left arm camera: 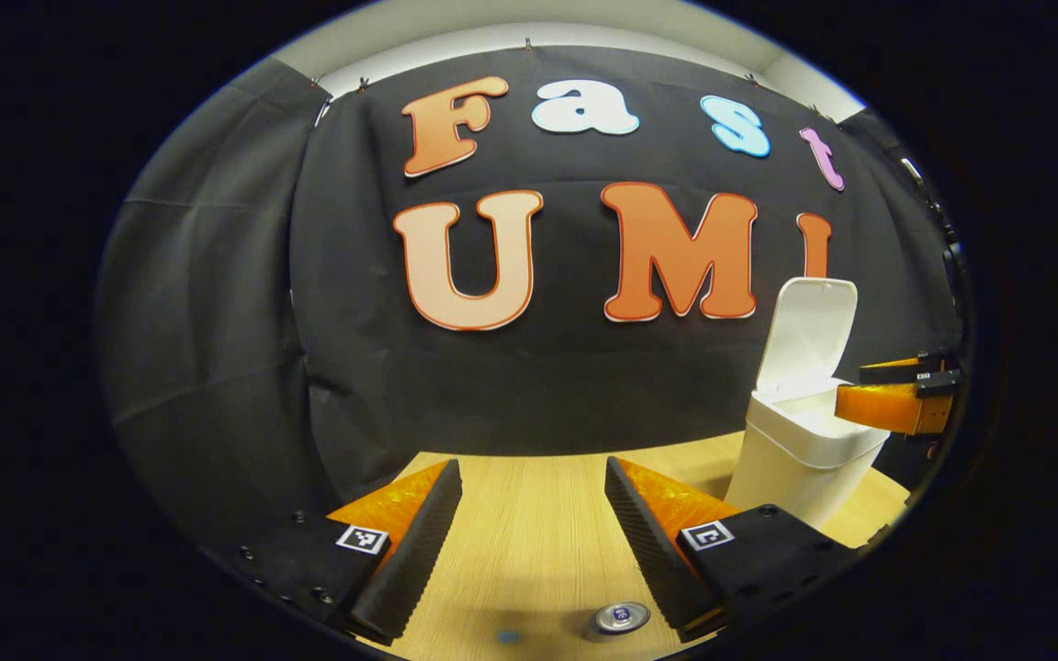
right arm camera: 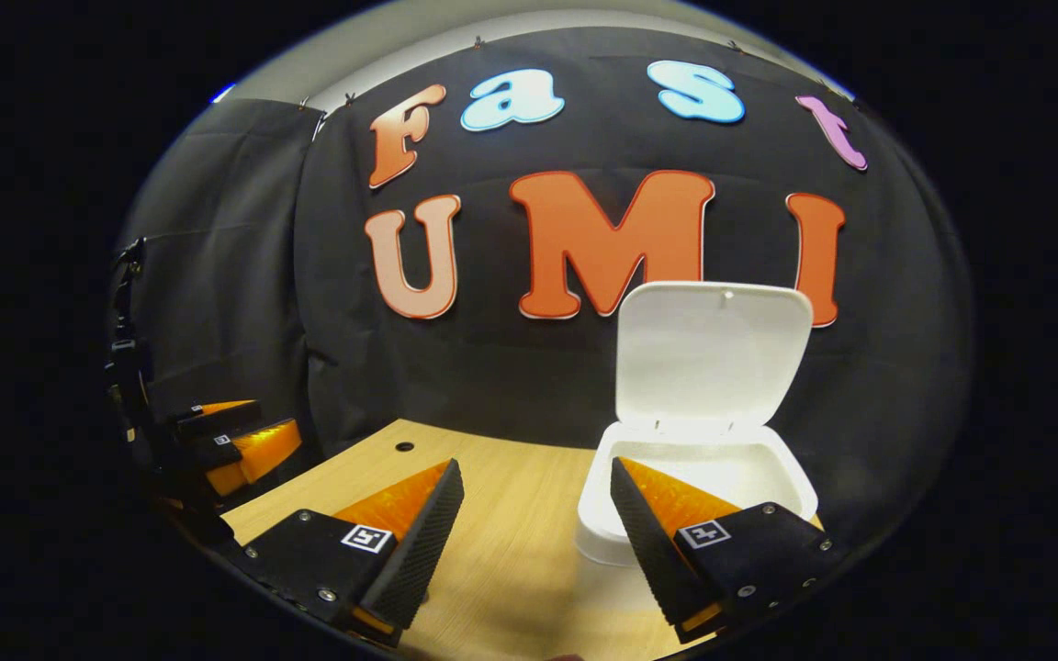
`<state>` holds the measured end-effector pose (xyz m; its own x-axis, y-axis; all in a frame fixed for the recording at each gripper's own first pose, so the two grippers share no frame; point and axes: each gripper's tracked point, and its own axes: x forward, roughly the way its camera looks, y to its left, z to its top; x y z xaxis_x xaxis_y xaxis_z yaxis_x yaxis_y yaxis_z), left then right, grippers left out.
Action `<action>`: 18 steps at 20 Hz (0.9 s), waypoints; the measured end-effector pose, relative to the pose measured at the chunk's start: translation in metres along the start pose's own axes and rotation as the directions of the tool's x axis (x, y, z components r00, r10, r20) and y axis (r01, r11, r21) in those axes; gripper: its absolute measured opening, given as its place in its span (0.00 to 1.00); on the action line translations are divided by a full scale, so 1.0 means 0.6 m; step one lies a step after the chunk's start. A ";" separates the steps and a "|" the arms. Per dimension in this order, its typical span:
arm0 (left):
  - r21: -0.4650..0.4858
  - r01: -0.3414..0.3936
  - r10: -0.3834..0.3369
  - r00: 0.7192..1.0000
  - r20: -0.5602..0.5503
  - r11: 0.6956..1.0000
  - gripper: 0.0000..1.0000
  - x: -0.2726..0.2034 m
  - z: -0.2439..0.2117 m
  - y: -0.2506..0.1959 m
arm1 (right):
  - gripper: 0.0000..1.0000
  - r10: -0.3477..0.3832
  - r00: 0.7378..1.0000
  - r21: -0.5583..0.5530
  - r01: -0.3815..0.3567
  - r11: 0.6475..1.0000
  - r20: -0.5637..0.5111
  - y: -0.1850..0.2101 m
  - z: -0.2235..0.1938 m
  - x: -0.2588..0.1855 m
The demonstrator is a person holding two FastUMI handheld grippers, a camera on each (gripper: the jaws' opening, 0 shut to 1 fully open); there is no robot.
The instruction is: Press the lid of the desktop garbage bin to open it, pick up the crumpled paper on the desktop and throw it into the bin, then pick up the pop can on the desktop and drop it into the bin, and finally close the garbage bin lid.
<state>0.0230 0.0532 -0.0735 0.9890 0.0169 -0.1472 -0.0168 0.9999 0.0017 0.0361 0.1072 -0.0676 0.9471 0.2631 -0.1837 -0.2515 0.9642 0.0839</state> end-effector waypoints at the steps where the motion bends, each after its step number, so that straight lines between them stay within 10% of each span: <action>1: -0.002 0.004 -0.004 1.000 -0.022 1.000 1.00 0.001 -0.015 0.004 | 0.97 0.014 1.000 -0.003 -0.014 1.000 -0.019 0.011 -0.012 0.002; 18: -0.015 0.055 -0.056 0.905 -0.422 0.998 1.00 -0.011 -0.271 0.062 | 0.98 0.228 0.923 -0.033 -0.251 0.967 -0.311 0.194 -0.234 0.025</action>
<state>-0.0078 0.0904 -0.2333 0.8336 -0.0409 -0.5508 0.0350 0.9992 -0.0212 -0.0072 0.2282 -0.1981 0.7546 0.4732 -0.4545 -0.4874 0.8680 0.0945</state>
